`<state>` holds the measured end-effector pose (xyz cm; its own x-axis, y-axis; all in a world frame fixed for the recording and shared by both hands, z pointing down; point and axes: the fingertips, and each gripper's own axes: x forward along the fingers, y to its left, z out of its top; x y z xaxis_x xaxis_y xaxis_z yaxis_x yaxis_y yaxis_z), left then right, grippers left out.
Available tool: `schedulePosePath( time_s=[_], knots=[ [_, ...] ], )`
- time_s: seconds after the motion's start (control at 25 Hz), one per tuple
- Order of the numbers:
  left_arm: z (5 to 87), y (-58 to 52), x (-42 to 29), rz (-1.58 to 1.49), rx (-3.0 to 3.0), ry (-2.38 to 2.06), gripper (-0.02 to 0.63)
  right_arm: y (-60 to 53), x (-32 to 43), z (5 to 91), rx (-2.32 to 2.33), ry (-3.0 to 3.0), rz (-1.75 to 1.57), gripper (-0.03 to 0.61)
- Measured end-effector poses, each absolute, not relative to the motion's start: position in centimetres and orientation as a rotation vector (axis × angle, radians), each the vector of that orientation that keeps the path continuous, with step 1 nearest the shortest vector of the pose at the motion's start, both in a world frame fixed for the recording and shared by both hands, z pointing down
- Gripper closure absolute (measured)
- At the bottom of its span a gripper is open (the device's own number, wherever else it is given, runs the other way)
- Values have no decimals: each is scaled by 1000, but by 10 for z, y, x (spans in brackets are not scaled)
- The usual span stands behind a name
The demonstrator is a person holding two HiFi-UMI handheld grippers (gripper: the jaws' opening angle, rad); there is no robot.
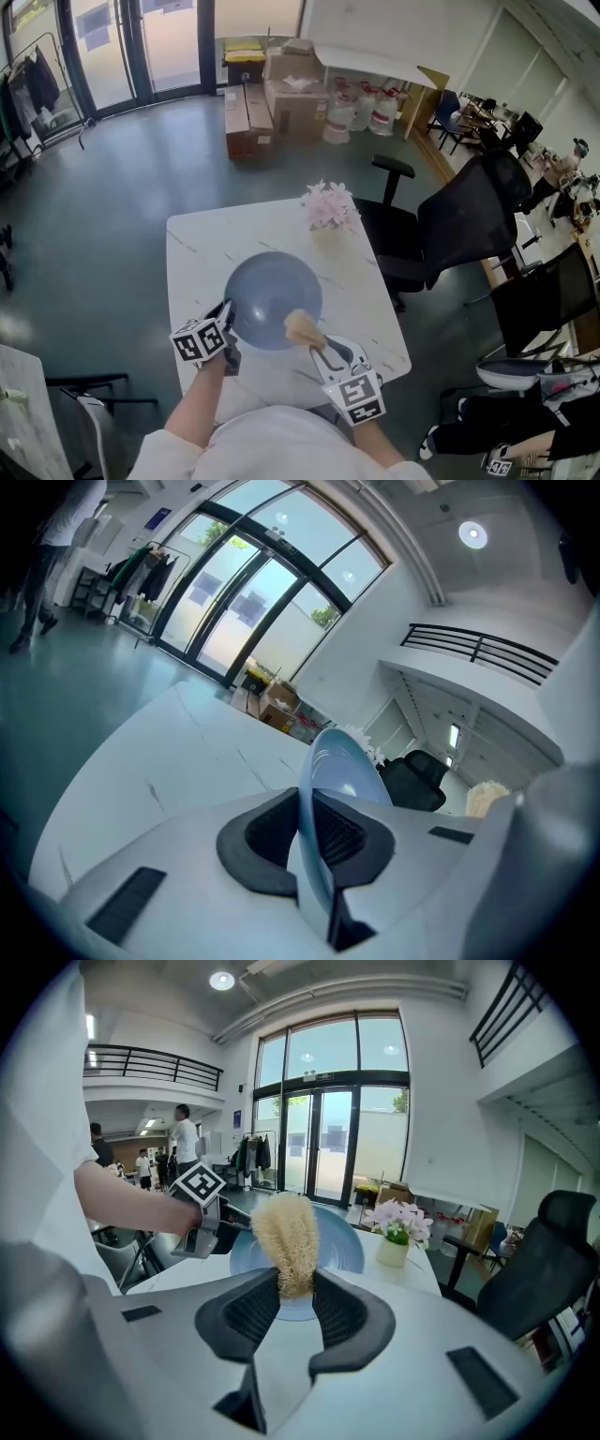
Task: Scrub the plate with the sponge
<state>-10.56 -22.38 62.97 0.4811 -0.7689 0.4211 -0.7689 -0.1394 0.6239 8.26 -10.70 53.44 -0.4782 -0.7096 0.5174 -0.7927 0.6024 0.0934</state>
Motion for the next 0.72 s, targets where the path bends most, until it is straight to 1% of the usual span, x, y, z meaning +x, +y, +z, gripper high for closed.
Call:
schedulePosePath(
  time_s=[0.24,0.72],
  knots=[
    [658,-225,-98,38,1827,-1240,571,-103,112,540,1283,-2262,280,459],
    [707,-228,-87,121,1701,-1215,571,-85,138,550,1369,-2193,354,459]
  ],
)
